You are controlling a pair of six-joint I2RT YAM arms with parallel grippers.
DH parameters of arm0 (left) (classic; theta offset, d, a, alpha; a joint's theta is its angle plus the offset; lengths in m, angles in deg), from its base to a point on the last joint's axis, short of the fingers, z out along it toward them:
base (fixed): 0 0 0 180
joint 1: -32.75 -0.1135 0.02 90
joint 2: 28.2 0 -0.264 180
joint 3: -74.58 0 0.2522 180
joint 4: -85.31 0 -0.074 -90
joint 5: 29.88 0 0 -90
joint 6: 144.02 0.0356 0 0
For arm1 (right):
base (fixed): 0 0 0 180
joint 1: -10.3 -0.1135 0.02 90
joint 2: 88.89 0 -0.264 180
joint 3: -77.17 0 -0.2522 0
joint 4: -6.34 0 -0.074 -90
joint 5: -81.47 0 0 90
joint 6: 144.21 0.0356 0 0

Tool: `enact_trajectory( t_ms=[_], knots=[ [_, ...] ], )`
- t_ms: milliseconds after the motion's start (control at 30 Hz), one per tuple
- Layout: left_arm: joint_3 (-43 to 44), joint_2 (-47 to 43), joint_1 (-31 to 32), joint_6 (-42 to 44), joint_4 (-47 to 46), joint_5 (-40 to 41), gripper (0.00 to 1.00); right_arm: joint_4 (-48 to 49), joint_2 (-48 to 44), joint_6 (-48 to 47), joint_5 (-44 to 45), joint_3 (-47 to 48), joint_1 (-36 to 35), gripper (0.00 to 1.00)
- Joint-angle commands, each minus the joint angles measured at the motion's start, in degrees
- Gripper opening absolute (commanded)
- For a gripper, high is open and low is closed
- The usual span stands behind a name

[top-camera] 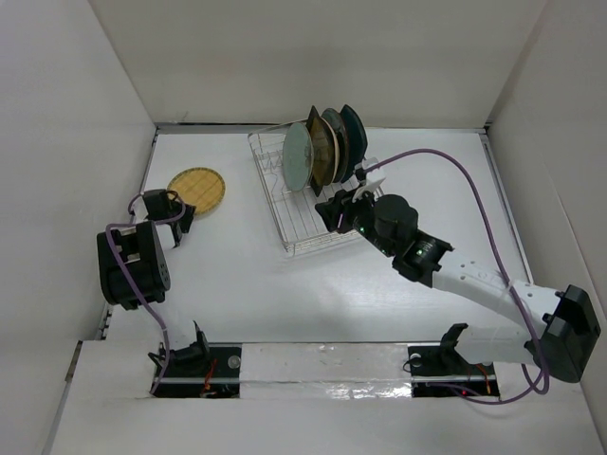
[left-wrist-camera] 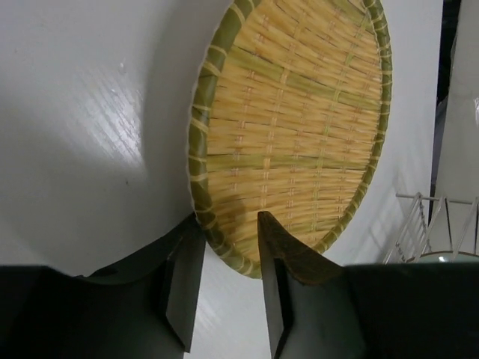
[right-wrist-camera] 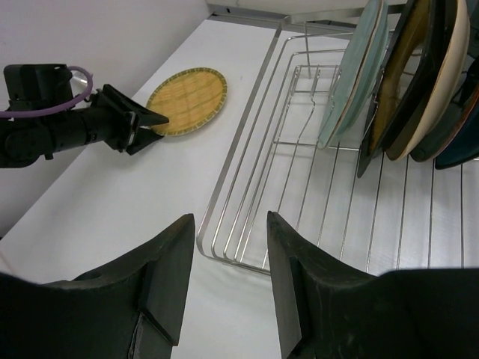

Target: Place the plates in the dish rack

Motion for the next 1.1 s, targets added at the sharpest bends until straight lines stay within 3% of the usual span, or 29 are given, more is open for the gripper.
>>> enact_trajectory(
  t_ms=[0, 100, 133, 300, 400, 467, 500, 733, 867, 1067],
  knots=[
    [0.04, 1.36, -0.25, -4.27, -7.72, -1.71, 0.3, 2.73, 0.66, 0.06, 0.08, 0.44, -0.38, 0.49],
    [-1.63, 1.02, -0.25, -7.17, -9.58, -0.48, 0.12, 2.82, 0.75, 0.06, -0.1, 0.61, -0.38, 0.49],
    [-2.16, 0.75, -0.25, -7.27, -10.46, -0.3, 0.0, 2.73, 0.83, 0.06, -0.1, 0.7, -0.38, 0.49],
    [-6.81, -5.04, -0.77, -5.86, -16.52, 0.93, 0.0, 2.03, 0.4, -0.12, -1.15, 1.58, -0.38, 0.5],
    [-9.45, -11.18, -0.77, -5.86, -17.15, 1.37, 0.0, 1.85, 0.22, 0.49, -3.6, 2.72, -0.38, 0.56],
    [-11.82, -16.53, -0.77, -5.69, -17.15, 0.5, 0.0, 1.59, 0.74, 0.76, -5.89, 4.12, -0.38, 0.69],
    [-11.83, -18.48, -0.77, -5.34, -16.97, -0.03, 0.0, 1.59, 1.18, 0.85, -6.34, 4.74, -0.38, 0.69],
    [-14.64, -38.69, -0.77, -1.83, -9.25, -6.98, 0.0, 0.53, 7.94, 1.55, -11.78, 10.8, 0.67, 0.96],
    [-16.22, -52.21, -0.77, -0.06, -4.32, -12.59, 0.0, -0.26, 13.48, 2.16, -17.32, 16.42, 2.69, 1.0],
    [-19.47, -64.97, -0.77, 0.73, -0.02, -24.54, 0.0, -4.91, 21.83, 2.26, -23.47, 30.48, 4.8, 1.0]
  ],
)
